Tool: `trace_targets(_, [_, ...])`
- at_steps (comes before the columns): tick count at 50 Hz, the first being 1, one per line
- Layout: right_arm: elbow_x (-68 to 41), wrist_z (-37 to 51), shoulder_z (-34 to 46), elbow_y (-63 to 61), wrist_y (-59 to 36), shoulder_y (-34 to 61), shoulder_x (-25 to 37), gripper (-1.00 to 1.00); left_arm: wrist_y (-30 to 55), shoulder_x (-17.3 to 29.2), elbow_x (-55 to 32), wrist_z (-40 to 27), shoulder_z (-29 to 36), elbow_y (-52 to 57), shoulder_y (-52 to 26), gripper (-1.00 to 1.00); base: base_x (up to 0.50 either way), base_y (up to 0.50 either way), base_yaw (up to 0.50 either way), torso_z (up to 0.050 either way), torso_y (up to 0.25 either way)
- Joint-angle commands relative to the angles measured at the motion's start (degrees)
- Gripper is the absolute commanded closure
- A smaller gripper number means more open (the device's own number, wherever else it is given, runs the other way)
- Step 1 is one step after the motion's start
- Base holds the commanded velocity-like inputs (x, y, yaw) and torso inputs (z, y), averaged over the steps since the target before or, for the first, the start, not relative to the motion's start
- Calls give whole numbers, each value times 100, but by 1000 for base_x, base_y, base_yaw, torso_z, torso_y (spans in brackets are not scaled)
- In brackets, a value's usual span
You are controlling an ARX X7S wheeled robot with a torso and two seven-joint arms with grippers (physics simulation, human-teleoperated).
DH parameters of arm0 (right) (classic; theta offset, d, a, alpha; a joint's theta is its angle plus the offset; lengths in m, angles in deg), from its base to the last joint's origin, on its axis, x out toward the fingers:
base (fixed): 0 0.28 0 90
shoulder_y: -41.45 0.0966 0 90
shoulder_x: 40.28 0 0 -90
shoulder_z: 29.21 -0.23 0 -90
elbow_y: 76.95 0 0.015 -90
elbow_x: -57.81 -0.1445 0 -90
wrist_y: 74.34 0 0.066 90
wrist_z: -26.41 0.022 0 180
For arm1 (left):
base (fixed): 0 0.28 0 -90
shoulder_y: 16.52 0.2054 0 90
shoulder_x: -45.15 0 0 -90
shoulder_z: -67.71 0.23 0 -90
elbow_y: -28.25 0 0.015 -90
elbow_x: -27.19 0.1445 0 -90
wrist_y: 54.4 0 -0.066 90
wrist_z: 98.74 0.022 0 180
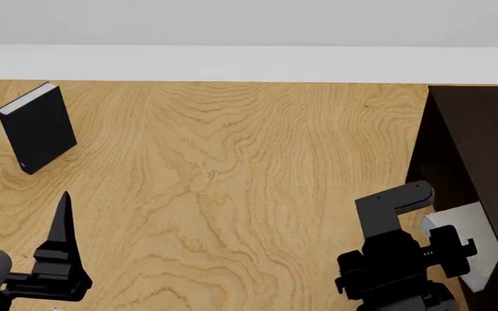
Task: Pick up the book on the right and place it on the cabinet shelf.
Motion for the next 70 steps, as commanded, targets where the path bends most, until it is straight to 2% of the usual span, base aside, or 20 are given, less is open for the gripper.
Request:
trace_targets(1, [593,230,53,337,70,222,55,-100,-11,14,-13,-12,-5,-9,8,-100,0,0,-4,0,0])
trace_targets(38, [1766,88,-1313,352,-194,178,126,-100,-35,107,-41,-93,-55,111,67,-100,0,-1,-3,0,0])
trace_targets(70, [2004,-533,-1380,339,249,15,-186,-100,-121,151,-107,-103,-93,161,127,-100,0,0,-1,0,1])
